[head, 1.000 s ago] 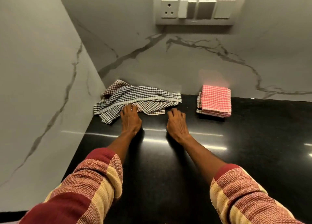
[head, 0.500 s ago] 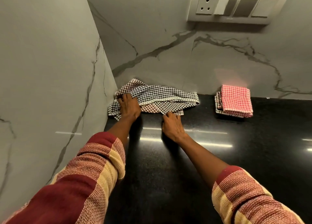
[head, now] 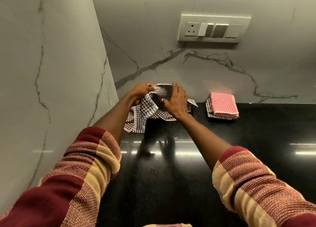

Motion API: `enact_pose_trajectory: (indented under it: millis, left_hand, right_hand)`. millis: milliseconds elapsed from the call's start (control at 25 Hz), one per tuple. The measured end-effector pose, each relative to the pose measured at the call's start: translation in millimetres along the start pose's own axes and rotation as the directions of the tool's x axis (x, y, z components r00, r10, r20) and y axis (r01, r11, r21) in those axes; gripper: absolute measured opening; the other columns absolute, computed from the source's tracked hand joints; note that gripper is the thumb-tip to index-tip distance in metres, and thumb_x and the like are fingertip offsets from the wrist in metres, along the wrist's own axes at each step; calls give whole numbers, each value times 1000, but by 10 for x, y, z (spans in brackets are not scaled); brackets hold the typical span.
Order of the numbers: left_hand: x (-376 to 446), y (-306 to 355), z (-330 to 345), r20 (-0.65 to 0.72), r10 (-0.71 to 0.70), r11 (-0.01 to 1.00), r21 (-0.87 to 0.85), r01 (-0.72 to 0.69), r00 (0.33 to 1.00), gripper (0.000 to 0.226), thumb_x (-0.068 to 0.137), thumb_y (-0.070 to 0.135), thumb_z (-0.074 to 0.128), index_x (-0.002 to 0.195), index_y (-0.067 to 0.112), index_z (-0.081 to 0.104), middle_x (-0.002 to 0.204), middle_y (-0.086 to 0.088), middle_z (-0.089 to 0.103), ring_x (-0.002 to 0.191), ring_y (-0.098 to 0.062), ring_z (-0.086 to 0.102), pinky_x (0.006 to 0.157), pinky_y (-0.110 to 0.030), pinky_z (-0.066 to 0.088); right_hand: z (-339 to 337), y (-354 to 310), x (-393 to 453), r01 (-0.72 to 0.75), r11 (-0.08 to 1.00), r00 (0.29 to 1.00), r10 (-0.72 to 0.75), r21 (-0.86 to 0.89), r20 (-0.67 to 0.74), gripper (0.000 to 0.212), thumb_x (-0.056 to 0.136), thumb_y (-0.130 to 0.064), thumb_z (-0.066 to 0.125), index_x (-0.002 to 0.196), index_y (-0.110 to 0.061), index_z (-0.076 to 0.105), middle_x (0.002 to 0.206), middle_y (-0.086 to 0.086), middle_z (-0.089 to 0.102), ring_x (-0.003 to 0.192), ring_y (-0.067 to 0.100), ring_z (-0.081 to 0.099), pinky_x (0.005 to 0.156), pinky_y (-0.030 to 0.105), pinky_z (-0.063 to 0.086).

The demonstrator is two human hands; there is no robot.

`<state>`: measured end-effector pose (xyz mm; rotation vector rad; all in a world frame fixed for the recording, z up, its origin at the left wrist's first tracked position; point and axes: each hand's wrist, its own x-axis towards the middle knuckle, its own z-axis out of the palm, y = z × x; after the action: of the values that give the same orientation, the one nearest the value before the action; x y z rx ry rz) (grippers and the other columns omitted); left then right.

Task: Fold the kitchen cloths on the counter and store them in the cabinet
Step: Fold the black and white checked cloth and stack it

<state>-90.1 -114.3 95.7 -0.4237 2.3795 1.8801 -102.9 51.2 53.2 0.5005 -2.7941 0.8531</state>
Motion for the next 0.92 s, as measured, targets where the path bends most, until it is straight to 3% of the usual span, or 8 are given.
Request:
enact_pose_trajectory:
  millis: [120, 240, 400, 520, 600, 720, 800, 920]
  left_hand:
    - [-481, 284, 19, 460, -152, 987, 109, 115, 875, 28, 86, 13, 64, 113, 7, 66, 104, -7, 70, 98, -21, 66, 91, -34, 53]
    - [-917, 365, -25, 630, -161, 986, 64, 156, 760, 39, 63, 18, 83, 97, 5, 69, 90, -8, 74, 79, -20, 71, 74, -31, 59]
    - [-1359, 344, -87, 429, -487, 846, 446, 291, 760, 63, 60, 6, 83, 119, 0, 61, 113, -19, 69, 102, -34, 67, 92, -43, 54]
    - [-1690, 365, 120, 40, -610, 435, 851, 293, 791, 64, 75, 5, 78, 130, -2, 48, 114, -15, 64, 102, -28, 61, 74, -30, 54]
    - [-1843, 368, 271, -53, -554, 375, 875, 307, 830, 48, 83, 6, 69, 126, -2, 50, 107, -16, 63, 97, -24, 60, 61, -24, 51]
    - [-2039, 290, 565, -300, -106, 533, 788, 309, 948, 24, 92, 10, 52, 106, -6, 63, 101, -23, 69, 91, -26, 68, 71, -26, 52]
    - [-2156, 199, 781, -536, 391, 655, 733, 183, 748, 28, 94, 11, 44, 109, -1, 65, 119, -24, 57, 104, -37, 61, 89, -37, 49]
    - [-2336, 30, 935, -623, 550, 793, 599, -114, 556, 25, 93, 13, 45, 103, 8, 67, 116, -15, 53, 103, -33, 58, 86, -20, 39]
  right_hand:
    - [-362, -42, -106, 157, 980, 984, -145, -124, 99, 48, 81, -16, 58, 130, -18, 54, 133, 12, 56, 125, 32, 48, 102, 43, 33]
    - [-620, 192, -385, 168, 958, 926, -72, -232, 371, 26, 82, -20, 62, 107, -14, 66, 112, 14, 68, 111, 33, 60, 96, 42, 39]
    - [-1100, 711, -824, 73, 978, 622, 107, -193, 776, 27, 72, -19, 82, 92, -7, 69, 89, 6, 67, 80, 19, 58, 67, 25, 47]
    - [-1562, 997, -1083, -150, 979, 335, 181, -138, 925, 23, 78, -7, 76, 96, -9, 62, 90, 7, 63, 77, 15, 55, 63, 27, 43]
    - [-1762, 1058, -1180, -43, 949, 432, 299, -312, 851, 21, 82, -11, 72, 102, -10, 65, 101, 9, 67, 88, 20, 59, 77, 34, 46]
    - [-1940, 1131, -1418, -44, 920, 972, 129, -390, 195, 24, 88, -13, 53, 111, -8, 60, 111, 17, 66, 102, 34, 62, 91, 41, 44]
    - [-2041, 1183, -1606, 4, 952, 980, -64, -306, -187, 28, 86, -5, 44, 110, -8, 57, 105, 19, 64, 95, 39, 62, 88, 44, 43]
    - [-2037, 1311, -1941, 79, 936, 944, -180, -344, -275, 33, 83, -6, 41, 104, -9, 67, 104, 20, 60, 88, 41, 61, 87, 44, 44]
